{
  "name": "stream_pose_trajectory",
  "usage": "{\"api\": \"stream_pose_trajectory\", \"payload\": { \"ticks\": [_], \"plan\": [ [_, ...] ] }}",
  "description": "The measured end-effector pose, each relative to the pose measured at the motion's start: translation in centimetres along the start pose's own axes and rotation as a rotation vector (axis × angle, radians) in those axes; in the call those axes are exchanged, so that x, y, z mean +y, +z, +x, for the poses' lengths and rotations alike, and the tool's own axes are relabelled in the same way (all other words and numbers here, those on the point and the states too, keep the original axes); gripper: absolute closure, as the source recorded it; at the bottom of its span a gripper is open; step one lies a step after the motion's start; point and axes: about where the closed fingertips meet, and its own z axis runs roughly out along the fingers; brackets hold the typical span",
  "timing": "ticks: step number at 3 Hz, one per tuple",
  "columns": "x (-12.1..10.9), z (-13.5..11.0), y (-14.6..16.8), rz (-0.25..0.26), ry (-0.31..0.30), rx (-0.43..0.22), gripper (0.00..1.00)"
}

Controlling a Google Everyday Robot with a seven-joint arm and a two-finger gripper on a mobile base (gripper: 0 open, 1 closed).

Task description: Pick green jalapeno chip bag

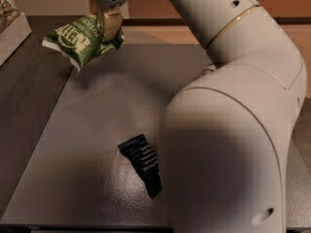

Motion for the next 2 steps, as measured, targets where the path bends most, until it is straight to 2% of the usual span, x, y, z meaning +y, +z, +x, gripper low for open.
{"api": "stream_pose_trajectory", "payload": {
  "ticks": [2],
  "plan": [
    [-2.00,-0.36,0.16,0.070,-0.001,-0.014,1.00]
  ]
}}
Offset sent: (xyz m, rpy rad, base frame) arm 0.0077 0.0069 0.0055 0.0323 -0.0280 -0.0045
